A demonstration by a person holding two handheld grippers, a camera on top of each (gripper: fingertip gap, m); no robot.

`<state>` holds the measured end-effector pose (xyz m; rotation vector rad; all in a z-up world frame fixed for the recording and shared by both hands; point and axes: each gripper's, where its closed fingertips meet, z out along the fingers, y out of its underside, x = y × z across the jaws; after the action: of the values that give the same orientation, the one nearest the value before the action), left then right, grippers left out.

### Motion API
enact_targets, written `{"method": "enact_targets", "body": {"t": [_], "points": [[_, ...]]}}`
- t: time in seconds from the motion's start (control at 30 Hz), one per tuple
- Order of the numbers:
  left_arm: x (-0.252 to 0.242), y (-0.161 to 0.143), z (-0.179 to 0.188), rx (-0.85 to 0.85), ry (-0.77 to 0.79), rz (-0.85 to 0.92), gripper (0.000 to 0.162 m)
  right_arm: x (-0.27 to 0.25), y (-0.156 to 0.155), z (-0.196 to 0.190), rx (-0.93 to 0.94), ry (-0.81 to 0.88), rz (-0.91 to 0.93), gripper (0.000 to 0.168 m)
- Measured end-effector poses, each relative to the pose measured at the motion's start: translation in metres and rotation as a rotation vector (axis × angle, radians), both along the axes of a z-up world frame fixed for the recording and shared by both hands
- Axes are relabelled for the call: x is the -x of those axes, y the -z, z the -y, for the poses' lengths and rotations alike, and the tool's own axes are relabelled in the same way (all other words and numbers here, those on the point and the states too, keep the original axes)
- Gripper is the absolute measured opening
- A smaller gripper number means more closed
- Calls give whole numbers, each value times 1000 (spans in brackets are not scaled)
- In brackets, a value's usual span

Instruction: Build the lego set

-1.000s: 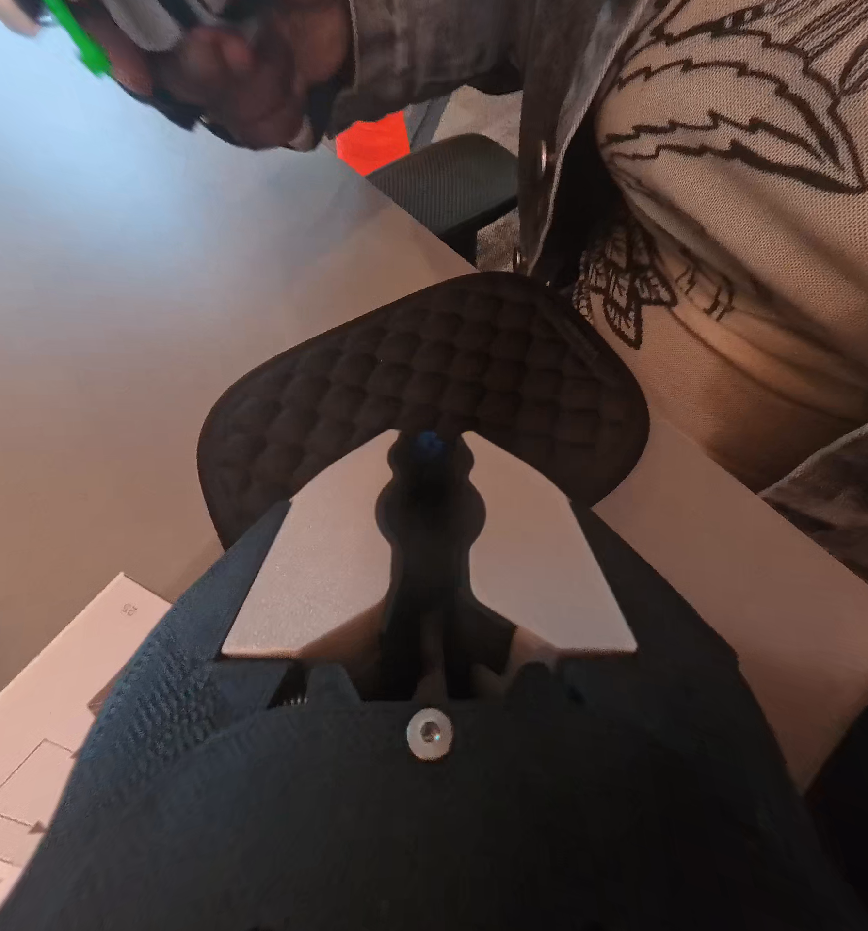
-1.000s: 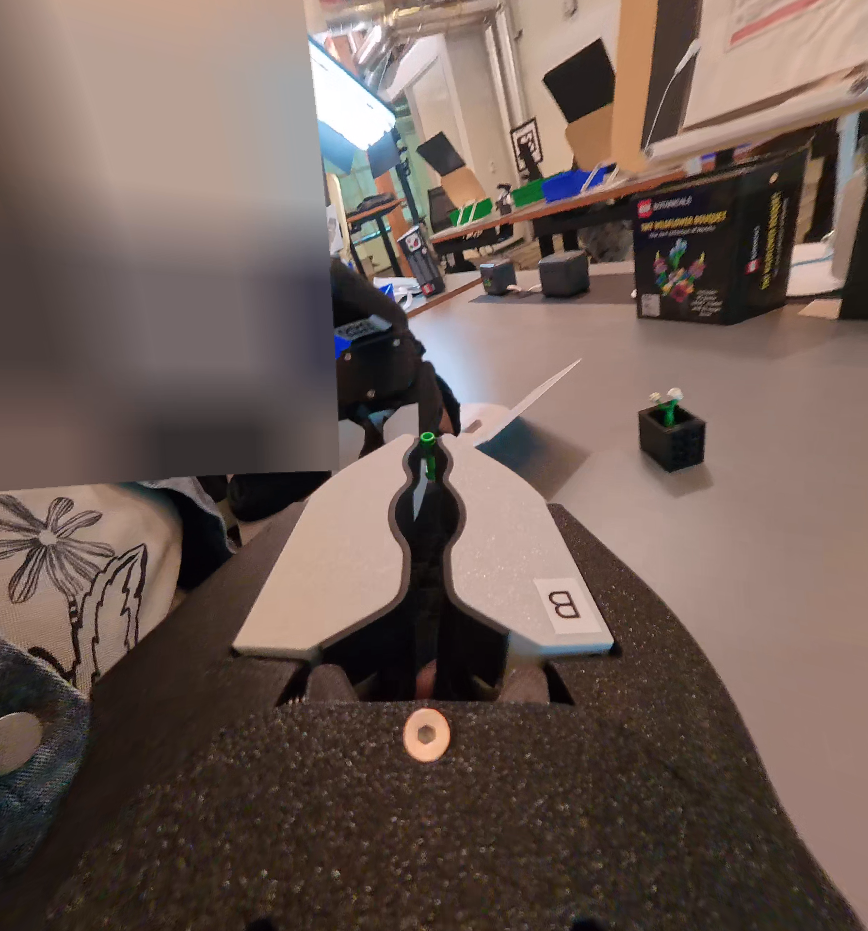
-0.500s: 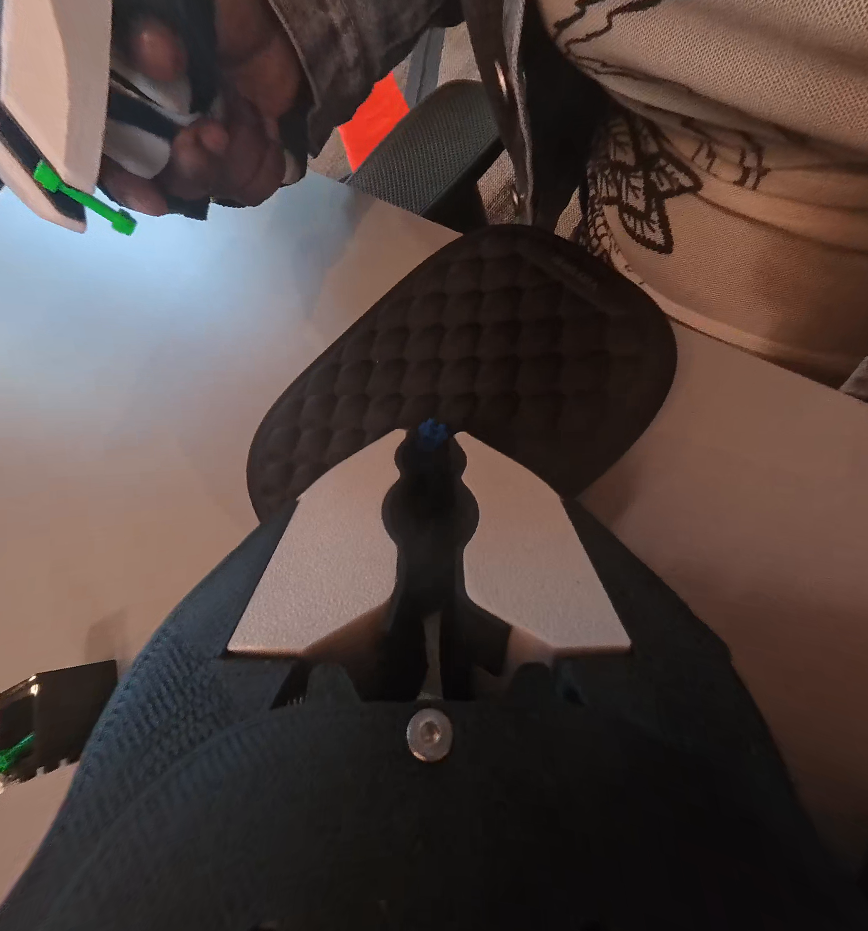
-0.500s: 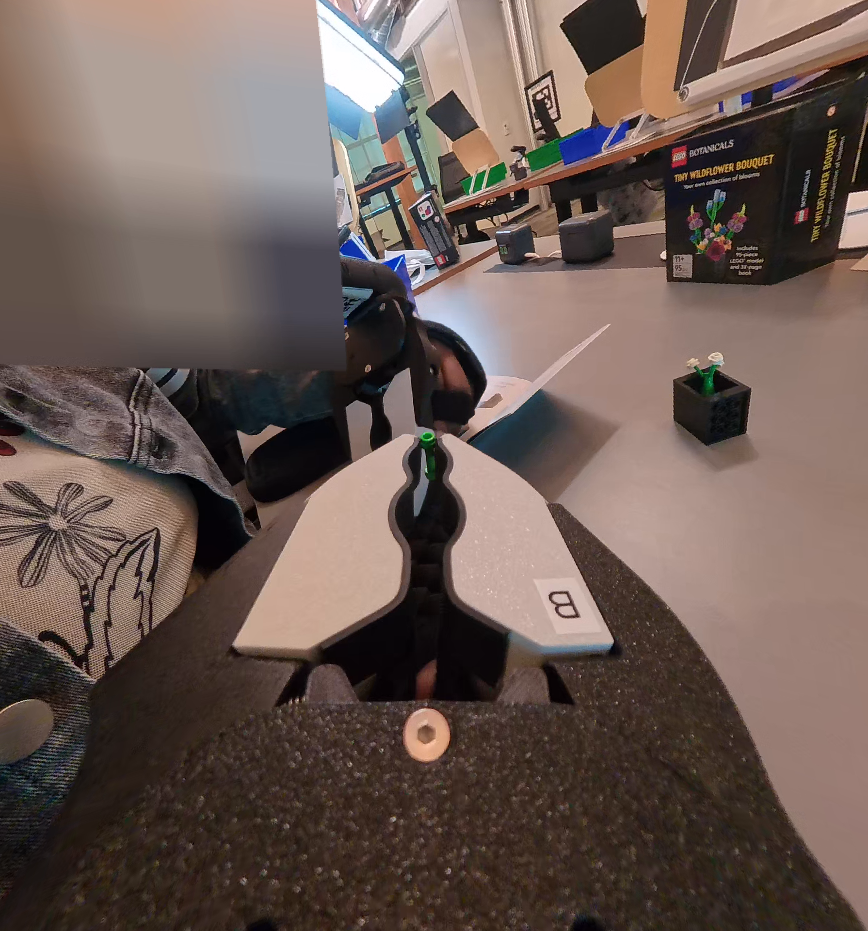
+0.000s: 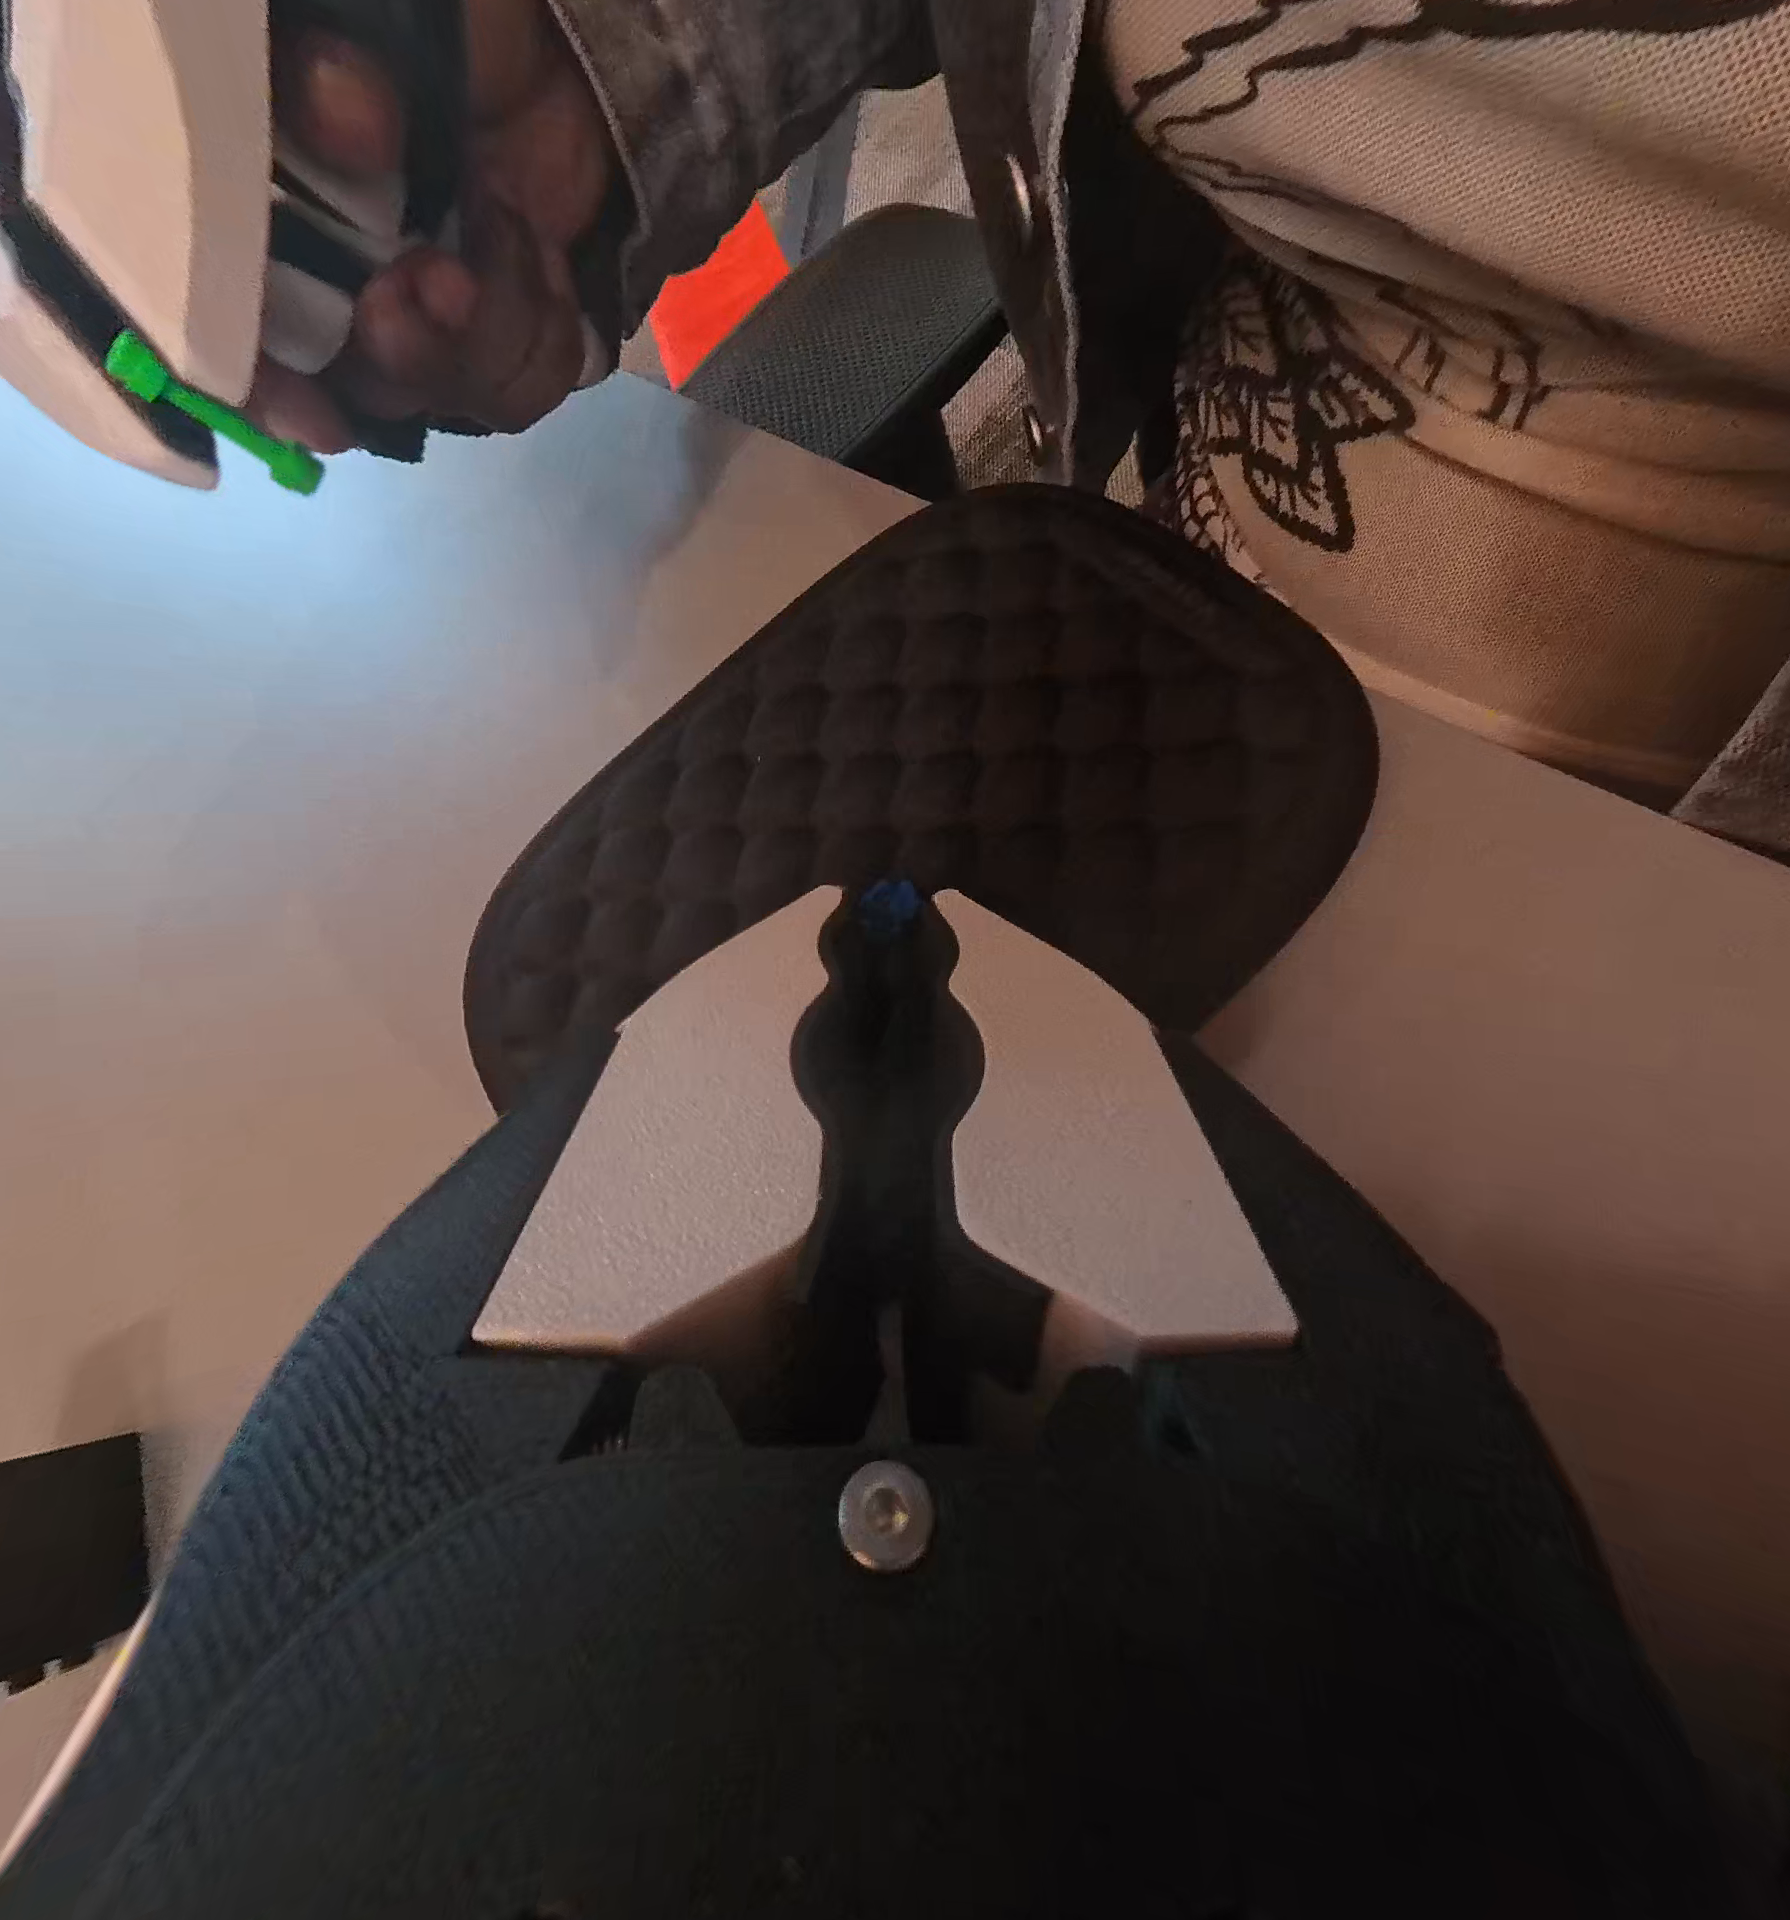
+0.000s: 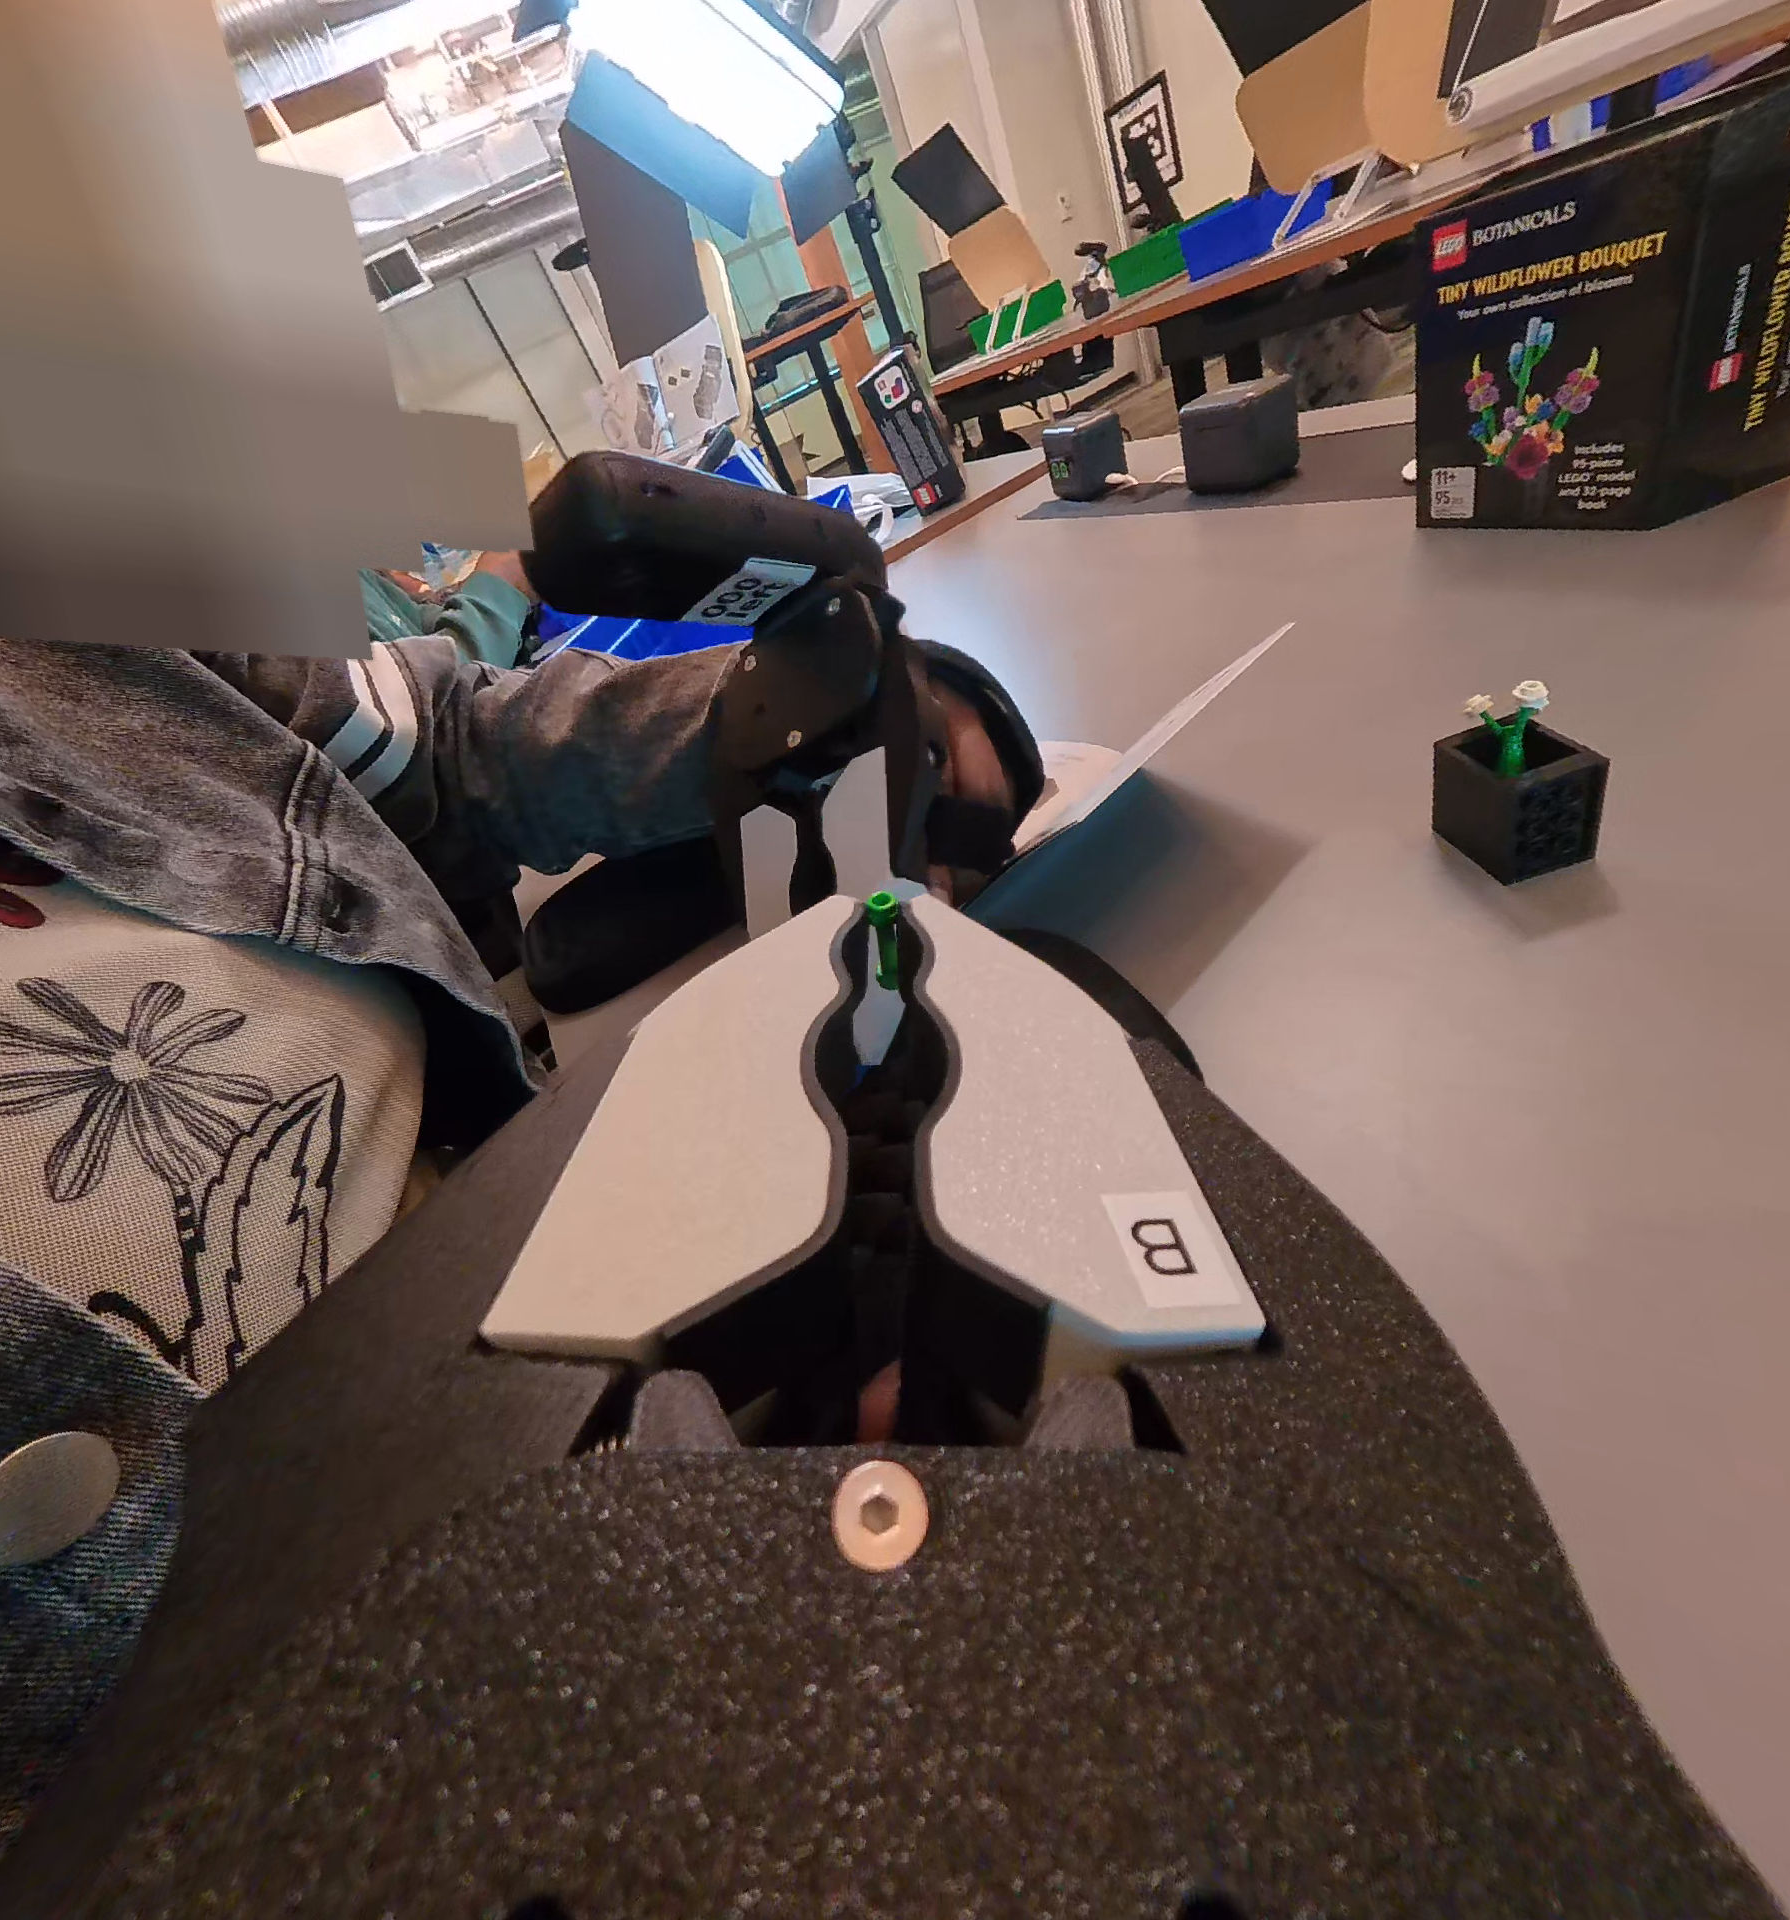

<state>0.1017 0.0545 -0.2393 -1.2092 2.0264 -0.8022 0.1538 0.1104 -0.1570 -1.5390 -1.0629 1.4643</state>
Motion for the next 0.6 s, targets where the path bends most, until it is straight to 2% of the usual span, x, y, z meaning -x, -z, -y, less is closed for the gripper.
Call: {"method": "enact_targets", "body": {"t": [0.17,0.6], "points": [[0,0,0,65,-45,23,12,3,4,6,21,-19,3,5],[3,-6,3,97,-123,52,17,11,10,16,44,-58,13,5]]}}
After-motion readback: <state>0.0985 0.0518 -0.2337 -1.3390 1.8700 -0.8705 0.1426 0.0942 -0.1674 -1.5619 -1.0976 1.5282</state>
